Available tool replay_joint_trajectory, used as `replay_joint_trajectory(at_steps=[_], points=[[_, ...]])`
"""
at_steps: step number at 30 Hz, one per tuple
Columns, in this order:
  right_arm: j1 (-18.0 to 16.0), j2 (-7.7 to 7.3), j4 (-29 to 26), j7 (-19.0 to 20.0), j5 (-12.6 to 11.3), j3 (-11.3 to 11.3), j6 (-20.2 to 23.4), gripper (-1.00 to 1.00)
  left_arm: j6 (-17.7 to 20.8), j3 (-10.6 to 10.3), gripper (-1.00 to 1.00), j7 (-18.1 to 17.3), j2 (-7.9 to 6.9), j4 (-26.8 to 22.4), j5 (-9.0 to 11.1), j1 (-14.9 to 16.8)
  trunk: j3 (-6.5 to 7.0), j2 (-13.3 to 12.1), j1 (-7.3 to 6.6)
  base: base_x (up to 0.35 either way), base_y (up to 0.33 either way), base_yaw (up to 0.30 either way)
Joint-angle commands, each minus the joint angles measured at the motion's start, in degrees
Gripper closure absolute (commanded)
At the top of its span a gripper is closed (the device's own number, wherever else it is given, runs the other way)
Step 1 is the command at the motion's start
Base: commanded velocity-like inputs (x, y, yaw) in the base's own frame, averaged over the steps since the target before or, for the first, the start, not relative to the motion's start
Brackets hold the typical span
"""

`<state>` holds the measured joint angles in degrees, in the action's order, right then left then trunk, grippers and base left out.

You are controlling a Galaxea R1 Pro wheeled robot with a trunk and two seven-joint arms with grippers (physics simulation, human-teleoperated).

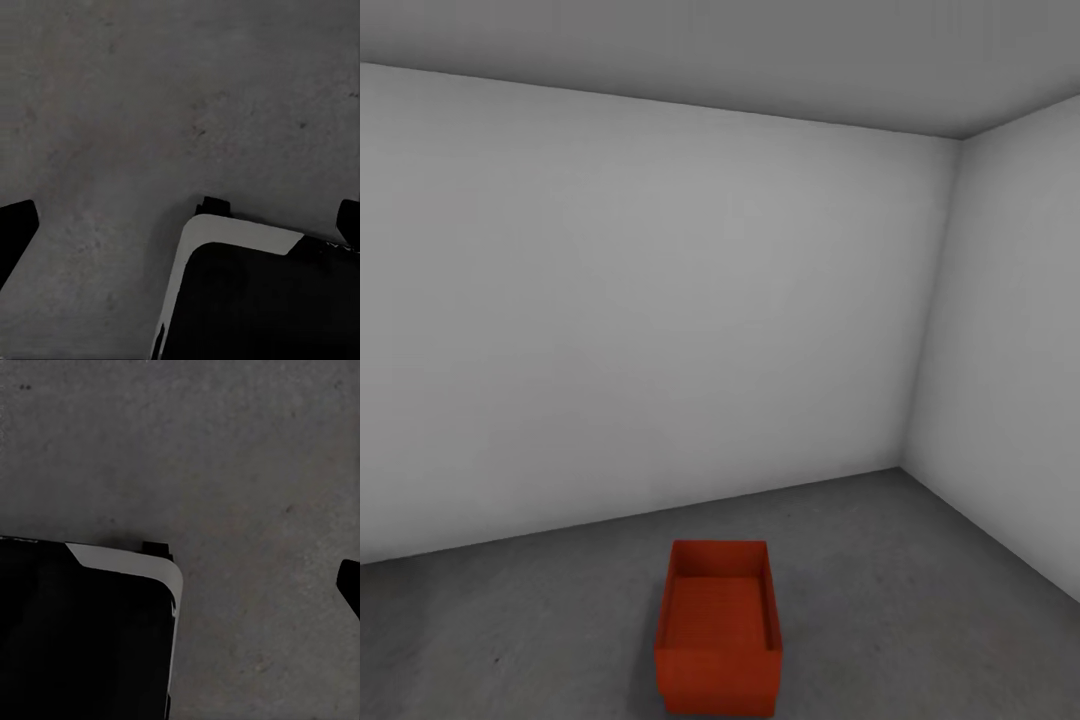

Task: Move the two storage containers from the living room to the garage. In the garage, place one container on the floor and stack the other container on top of it (either order is fine).

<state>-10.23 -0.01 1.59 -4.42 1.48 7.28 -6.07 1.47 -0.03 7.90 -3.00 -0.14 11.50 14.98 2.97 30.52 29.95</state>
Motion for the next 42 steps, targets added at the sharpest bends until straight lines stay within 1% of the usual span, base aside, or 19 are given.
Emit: replay_joint_trajectory(at_steps=[1, 2, 6, 7, 10, 17, 21, 29, 42], points=[[-0.1, 0.01, 0.2, -0.2, 0.0, 0.4, -0.3, -1.0, 0.0, -0.1, -1.0, -0.4, -0.27, 0.0, 0.4, -0.4, -0.01, 0.0, 0.02, 0.0, 0.0, 0.0], [-0.1, 0.01, 0.2, -0.2, -0.6, 0.4, -0.4, -1.0, -0.2, 0.0, -1.0, -2.6, -0.89, 0.0, 0.6, -1.2, -0.01, 0.0, 0.02, 0.0, 0.0, 0.0], [-0.1, 0.01, 0.2, -0.2, -1.8, 0.4, -0.7, -1.0, -0.2, 0.1, -1.0, -7.2, -1.83, 0.0, 0.7, -1.8, -0.01, 0.0, 0.02, 0.0, 0.0, 0.0], [-0.1, -0.01, 0.2, -0.2, -2.1, 0.4, -0.7, -1.0, -0.1, 0.1, -1.0, -8.1, -2.04, 0.1, 0.8, -1.8, -0.01, 0.0, 0.02, 0.0, 0.0, 0.0], [-0.1, 0.0, 0.1, -0.2, -2.3, 0.4, -0.8, -1.0, -0.1, 0.1, -1.0, -9.2, -2.32, 0.1, 0.8, -1.9, -0.01, 0.0, 0.02, 0.0, 0.0, 0.0], [-0.1, 0.01, 0.1, -0.1, -2.4, 0.4, -0.8, -1.0, -0.8, 0.1, -1.0, -9.7, -2.22, 0.0, 0.7, -2.0, -0.01, 0.0, 0.02, 0.0, 0.0, 0.0], [-0.1, -0.16, 0.1, -0.1, -2.4, 0.4, -0.8, -1.0, -0.9, 0.0, -1.0, -9.7, -2.07, -0.1, 0.2, -2.0, -0.01, 0.0, 0.02, 0.0, 0.0, 0.0], [-0.1, -0.58, 0.1, -0.3, -2.4, 0.7, -0.5, -1.0, -0.9, 0.0, -1.0, -9.7, -2.0, -1.8, 0.0, -2.0, -0.01, 0.0, 0.02, 0.0, 0.0, 0.0], [-0.1, -0.59, 0.1, -0.3, -2.3, 0.8, -0.5, -1.0, -0.9, 0.2, -1.0, -9.7, -2.01, -2.0, 0.1, -2.0, -0.01, 0.0, 0.02, 0.0, 0.0, 0.0]])
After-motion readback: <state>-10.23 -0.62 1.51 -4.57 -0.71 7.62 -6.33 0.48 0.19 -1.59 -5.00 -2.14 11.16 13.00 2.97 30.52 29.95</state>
